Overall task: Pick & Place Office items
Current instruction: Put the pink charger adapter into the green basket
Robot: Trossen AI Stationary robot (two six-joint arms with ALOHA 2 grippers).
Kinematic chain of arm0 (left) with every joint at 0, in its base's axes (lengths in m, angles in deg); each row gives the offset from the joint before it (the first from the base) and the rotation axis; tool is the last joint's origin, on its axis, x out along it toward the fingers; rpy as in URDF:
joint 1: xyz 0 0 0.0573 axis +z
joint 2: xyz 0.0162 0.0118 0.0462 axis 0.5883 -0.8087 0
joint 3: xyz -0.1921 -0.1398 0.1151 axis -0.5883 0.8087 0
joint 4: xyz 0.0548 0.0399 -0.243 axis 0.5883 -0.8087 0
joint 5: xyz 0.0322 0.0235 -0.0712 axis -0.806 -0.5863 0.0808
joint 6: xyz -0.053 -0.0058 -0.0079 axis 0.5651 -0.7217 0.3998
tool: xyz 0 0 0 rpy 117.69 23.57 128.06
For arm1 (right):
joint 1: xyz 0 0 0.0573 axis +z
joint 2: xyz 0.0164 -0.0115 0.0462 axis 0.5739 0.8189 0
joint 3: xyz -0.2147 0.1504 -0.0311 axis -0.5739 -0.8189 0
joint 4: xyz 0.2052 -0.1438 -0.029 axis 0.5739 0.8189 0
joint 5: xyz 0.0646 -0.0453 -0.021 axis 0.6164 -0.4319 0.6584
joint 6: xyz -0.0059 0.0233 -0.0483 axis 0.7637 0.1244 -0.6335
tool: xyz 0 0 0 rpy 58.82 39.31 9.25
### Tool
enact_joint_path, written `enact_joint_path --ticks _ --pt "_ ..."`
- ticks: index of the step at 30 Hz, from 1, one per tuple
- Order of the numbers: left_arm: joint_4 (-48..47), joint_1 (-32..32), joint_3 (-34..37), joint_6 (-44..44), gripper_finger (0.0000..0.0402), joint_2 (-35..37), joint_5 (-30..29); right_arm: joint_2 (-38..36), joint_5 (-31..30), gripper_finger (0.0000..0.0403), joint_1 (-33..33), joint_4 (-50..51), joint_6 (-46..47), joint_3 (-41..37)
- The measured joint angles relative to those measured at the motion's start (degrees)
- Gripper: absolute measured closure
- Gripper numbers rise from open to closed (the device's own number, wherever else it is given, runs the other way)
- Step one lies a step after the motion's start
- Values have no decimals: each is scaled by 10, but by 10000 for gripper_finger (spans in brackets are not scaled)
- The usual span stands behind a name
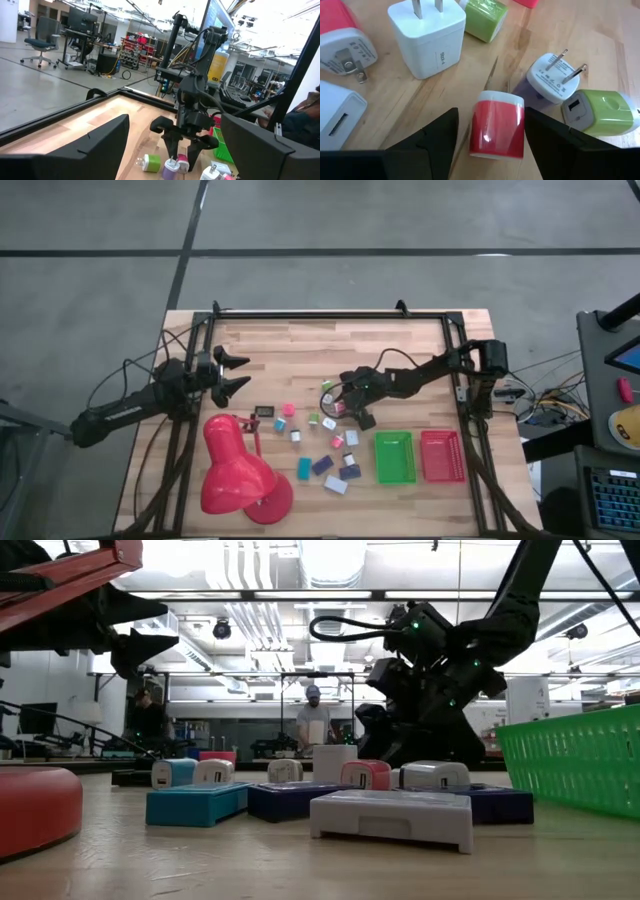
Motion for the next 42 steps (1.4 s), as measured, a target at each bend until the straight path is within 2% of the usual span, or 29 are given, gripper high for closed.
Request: enact_joint_path --ticks 12,19,22,25,30,35,42 --pt "0 0 0 0 82 0 0 -8 -27 278 1 2 6 -1" --pt "0 0 0 0 82 0 0 -77 -54 268 1 43 7 -2" --pt "0 0 0 0 82 0 0 -125 -55 253 2 76 19 -3" --pt "0 0 0 0 82 0 0 -180 -55 256 7 110 25 -2" --pt "-1 0 0 0 82 0 0 -266 -54 271 10 175 111 -2" --pt "-2 0 0 0 82 0 0 -340 -53 264 22 246 222 -2" --pt "-2 0 0 0 82 0 0 -423 -86 256 50 370 237 -3"
